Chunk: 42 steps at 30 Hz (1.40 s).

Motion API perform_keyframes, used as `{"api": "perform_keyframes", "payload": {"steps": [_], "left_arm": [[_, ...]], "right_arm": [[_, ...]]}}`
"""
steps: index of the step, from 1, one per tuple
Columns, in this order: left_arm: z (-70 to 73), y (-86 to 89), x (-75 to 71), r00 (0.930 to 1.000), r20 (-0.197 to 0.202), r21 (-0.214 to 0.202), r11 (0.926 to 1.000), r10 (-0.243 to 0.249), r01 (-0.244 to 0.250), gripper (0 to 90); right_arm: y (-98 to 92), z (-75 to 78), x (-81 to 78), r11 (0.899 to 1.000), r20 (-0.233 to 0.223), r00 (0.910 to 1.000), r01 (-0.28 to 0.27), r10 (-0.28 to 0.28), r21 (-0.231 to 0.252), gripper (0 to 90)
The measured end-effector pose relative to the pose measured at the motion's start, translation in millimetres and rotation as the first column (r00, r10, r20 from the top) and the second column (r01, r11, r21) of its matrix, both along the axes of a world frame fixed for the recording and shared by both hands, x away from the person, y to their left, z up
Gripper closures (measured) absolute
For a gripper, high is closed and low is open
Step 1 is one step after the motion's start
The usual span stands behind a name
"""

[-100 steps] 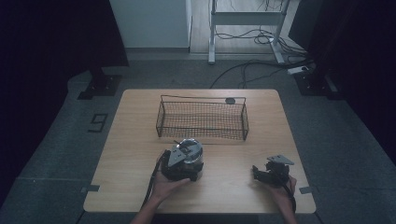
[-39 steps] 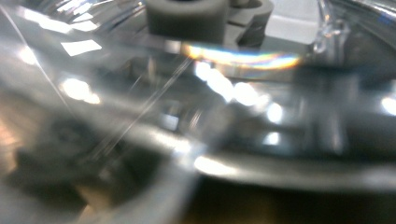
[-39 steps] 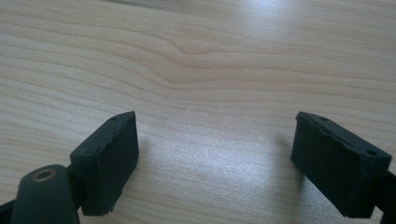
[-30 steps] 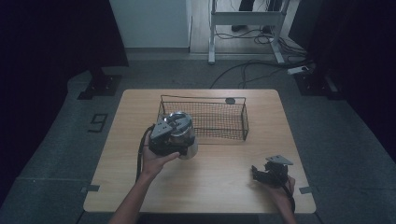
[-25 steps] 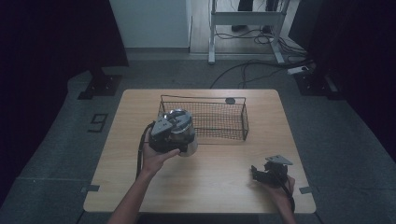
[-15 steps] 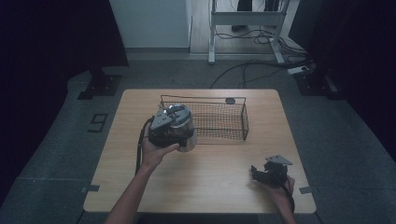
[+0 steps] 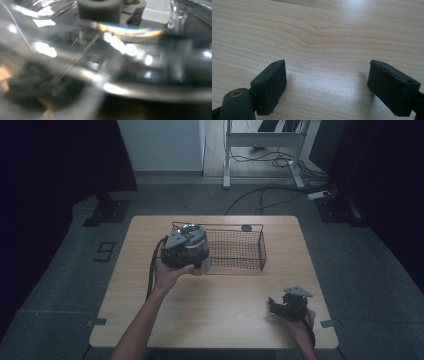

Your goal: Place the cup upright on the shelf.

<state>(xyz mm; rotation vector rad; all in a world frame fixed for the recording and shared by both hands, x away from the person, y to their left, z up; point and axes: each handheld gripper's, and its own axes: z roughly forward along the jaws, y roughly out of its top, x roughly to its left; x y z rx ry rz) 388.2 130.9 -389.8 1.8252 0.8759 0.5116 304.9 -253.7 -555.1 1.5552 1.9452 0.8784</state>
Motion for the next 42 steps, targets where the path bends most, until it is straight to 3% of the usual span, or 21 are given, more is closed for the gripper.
{"api": "perform_keyframes", "payload": {"steps": [31,42], "left_arm": [[11.7,-9.3,47.9,0.9995,0.009,0.037,0.9989,0.029,-0.029,4.0],[3.6,-8.4,64.5,0.9993,-0.002,0.036,0.9987,0.036,-0.036,4.1]], "right_arm": [[1.1,-0.2,-1.9,1.000,0.003,1.0000,-0.009,0.009,0.000,15.1],[1.2,-0.1,-2.5,1.000,0.002,1.0000,-0.009,0.009,0.000,15.1]]}}
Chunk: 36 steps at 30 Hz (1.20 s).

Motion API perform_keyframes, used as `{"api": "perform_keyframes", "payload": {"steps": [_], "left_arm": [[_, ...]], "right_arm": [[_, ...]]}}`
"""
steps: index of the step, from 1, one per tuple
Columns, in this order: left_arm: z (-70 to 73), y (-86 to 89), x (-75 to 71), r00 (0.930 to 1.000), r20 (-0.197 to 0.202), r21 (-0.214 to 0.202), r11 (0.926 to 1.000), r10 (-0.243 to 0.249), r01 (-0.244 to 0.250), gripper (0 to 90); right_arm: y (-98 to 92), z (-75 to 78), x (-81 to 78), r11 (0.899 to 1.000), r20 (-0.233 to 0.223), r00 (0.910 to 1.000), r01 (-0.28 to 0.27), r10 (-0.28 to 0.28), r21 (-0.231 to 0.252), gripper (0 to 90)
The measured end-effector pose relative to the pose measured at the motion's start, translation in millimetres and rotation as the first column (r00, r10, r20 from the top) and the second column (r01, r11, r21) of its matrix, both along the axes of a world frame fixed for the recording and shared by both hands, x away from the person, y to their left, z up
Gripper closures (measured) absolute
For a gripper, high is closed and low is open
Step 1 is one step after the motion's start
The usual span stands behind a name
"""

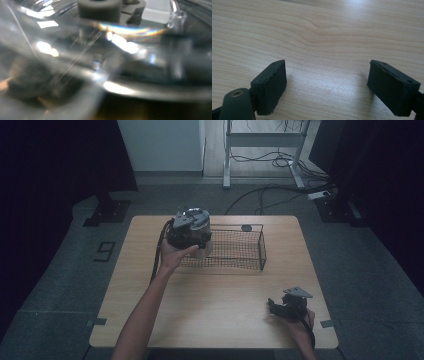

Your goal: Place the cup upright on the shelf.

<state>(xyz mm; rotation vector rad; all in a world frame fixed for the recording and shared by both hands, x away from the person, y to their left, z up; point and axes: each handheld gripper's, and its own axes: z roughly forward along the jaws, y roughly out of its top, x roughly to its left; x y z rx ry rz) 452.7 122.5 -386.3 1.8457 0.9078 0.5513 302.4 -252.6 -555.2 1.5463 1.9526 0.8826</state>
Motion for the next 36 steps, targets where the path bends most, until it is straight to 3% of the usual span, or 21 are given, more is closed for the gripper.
{"api": "perform_keyframes", "payload": {"steps": [14,23,36], "left_arm": [[-2.9,-7.1,19.2,1.0000,0.004,0.015,0.9998,0.009,-0.009,4.0],[-15.6,-13.9,30.0,0.9999,-0.008,0.039,0.9991,0.014,-0.014,4.0],[-31.7,-11.9,39.9,0.9989,-0.032,0.027,0.9991,0.034,-0.033,4.0]], "right_arm": [[-0.2,0.0,-0.6,1.000,0.000,1.0000,-0.002,0.002,0.002,15.1],[-0.6,0.1,-1.5,1.000,-0.001,1.0000,-0.004,0.004,0.002,15.1],[-0.5,0.1,-1.7,1.000,-0.001,1.0000,-0.003,0.003,0.001,15.2]]}}
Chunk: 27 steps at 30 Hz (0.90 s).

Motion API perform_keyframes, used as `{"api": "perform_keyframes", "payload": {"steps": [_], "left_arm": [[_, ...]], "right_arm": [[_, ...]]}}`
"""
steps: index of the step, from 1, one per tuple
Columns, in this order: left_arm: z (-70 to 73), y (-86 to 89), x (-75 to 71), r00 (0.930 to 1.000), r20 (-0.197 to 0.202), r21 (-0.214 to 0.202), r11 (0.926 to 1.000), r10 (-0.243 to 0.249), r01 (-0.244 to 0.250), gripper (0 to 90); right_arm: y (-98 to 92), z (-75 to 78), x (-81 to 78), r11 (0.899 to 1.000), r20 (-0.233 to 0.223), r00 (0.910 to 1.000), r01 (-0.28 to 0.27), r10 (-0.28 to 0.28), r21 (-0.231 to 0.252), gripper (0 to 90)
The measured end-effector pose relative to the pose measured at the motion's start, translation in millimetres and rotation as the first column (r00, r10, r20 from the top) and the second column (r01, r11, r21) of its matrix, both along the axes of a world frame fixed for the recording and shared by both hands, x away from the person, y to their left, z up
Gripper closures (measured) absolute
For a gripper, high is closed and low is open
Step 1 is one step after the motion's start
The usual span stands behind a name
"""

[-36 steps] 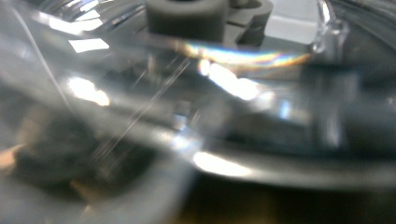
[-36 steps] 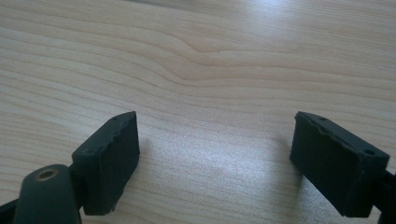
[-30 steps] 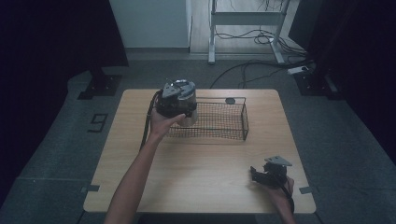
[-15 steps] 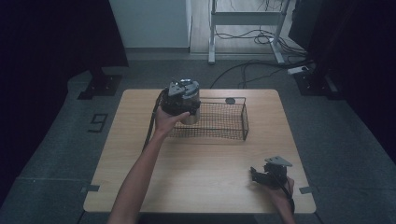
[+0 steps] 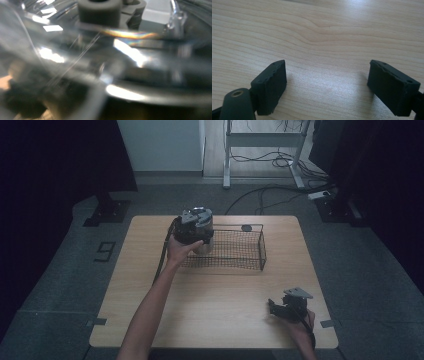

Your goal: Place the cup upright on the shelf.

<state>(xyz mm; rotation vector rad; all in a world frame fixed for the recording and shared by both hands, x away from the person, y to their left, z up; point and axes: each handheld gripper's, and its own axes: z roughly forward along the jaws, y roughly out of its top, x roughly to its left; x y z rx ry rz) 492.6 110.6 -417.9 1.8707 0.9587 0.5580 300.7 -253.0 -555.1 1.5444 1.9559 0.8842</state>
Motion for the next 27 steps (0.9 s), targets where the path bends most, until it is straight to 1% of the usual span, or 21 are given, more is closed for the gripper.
{"api": "perform_keyframes", "payload": {"steps": [5,8,11,14,15,16,19,24,27], "left_arm": [[-5.6,-2.7,3.1,1.0000,-0.006,0.014,0.9999,0.004,-0.004,4.0],[-8.6,-4.7,5.0,0.9999,-0.001,0.016,0.9998,0.010,-0.010,4.0],[-13.3,-6.2,8.3,0.9998,-0.011,0.012,0.9998,0.019,-0.019,4.0],[-17.9,-7.3,11.2,0.9995,-0.023,0.020,0.9996,0.022,-0.021,4.0],[-21.6,-8.1,12.8,0.9993,-0.027,0.030,0.9993,0.024,-0.023,3.9],[-21.6,-8.1,12.8,0.9993,-0.027,0.030,0.9993,0.024,-0.023,3.9],[-28.0,-8.3,15.0,0.9988,-0.039,0.029,0.9992,0.029,-0.028,3.9],[-32.8,-7.6,16.4,0.9981,-0.048,0.025,0.9989,0.040,-0.039,3.9],[-36.6,-7.4,17.4,0.9973,-0.056,0.032,0.9985,0.047,-0.045,3.8]], "right_arm": [[-0.1,0.0,0.0,1.000,0.001,1.0000,0.000,0.000,0.000,15.2],[-0.1,0.0,0.0,1.000,0.001,1.0000,0.000,0.000,0.000,15.2],[-0.2,0.0,-0.1,1.000,0.001,1.0000,-0.001,0.001,0.001,15.2],[-0.2,0.0,-0.3,1.000,0.000,1.0000,0.000,0.000,0.002,15.2],[-0.3,0.0,-0.5,1.000,0.000,1.0000,-0.001,0.001,0.002,15.2],[-0.3,0.0,-0.5,1.000,0.000,1.0000,-0.001,0.001,0.002,15.2],[-0.4,0.0,-0.8,1.000,0.000,1.0000,-0.001,0.001,0.003,15.2],[-0.4,0.0,-0.9,1.000,0.000,1.0000,-0.001,0.001,0.002,15.2],[-0.4,0.0,-0.9,1.000,0.000,1.0000,-0.001,0.001,0.002,15.2]]}}
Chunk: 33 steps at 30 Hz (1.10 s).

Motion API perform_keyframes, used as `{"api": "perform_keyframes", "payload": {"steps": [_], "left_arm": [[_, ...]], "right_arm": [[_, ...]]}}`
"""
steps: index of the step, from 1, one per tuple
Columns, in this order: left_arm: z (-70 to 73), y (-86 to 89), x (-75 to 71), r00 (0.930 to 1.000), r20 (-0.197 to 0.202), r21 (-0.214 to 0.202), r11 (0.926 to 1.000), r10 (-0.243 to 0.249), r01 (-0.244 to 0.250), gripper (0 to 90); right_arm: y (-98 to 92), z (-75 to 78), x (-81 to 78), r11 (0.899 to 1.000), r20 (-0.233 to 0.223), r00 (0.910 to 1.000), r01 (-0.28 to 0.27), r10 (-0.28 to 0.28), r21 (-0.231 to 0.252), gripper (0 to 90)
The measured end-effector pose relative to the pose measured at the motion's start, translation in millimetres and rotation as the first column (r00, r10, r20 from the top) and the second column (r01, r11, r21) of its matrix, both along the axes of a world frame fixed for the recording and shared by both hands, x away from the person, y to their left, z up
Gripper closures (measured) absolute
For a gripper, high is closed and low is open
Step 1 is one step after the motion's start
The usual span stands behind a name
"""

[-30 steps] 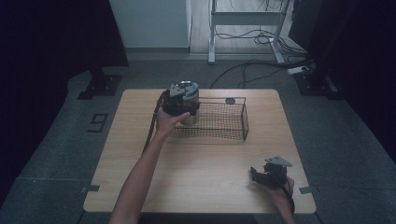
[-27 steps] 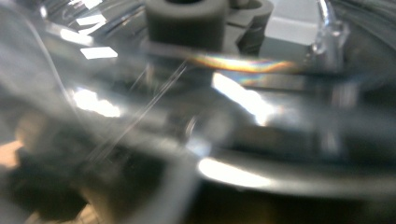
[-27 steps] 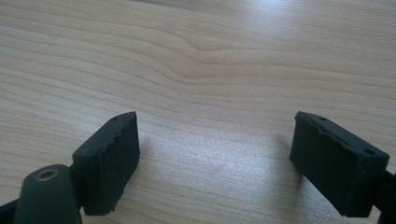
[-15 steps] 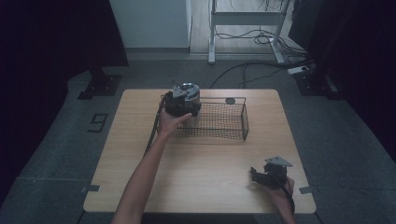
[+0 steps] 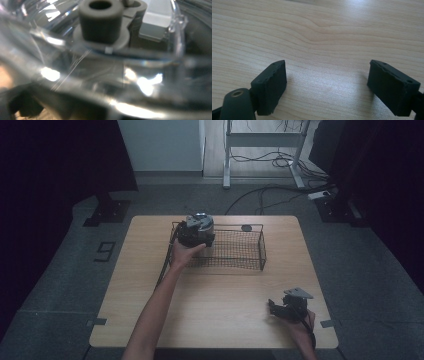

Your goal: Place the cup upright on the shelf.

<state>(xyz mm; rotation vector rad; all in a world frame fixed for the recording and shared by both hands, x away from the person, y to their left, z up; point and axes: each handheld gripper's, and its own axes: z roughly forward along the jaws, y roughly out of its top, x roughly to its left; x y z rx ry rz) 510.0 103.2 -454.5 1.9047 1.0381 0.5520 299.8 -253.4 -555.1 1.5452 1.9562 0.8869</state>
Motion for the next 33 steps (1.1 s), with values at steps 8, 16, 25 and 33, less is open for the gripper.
{"api": "perform_keyframes", "payload": {"steps": [8,16,25,33], "left_arm": [[-8.3,-2.1,1.0,0.9998,-0.020,0.003,1.0000,0.009,-0.009,3.8],[-21.0,-7.5,0.8,0.9990,-0.044,0.045,0.9990,0.011,-0.009,3.7],[-23.4,-3.3,-1.7,0.9988,-0.038,0.025,0.9993,0.030,-0.029,3.5],[-21.2,-4.6,-4.8,0.9990,-0.029,0.026,0.9991,0.035,-0.034,1.6]], "right_arm": [[-0.2,0.0,-0.2,1.000,0.000,1.0000,-0.002,0.002,0.001,15.2],[-0.6,0.0,-0.8,1.000,0.000,1.0000,-0.005,0.005,0.000,15.2],[-0.4,-0.1,-1.0,1.000,0.001,1.0000,-0.004,0.004,0.000,15.2],[-0.5,-0.1,-1.3,1.000,0.001,1.0000,-0.005,0.005,-0.001,15.2]]}}
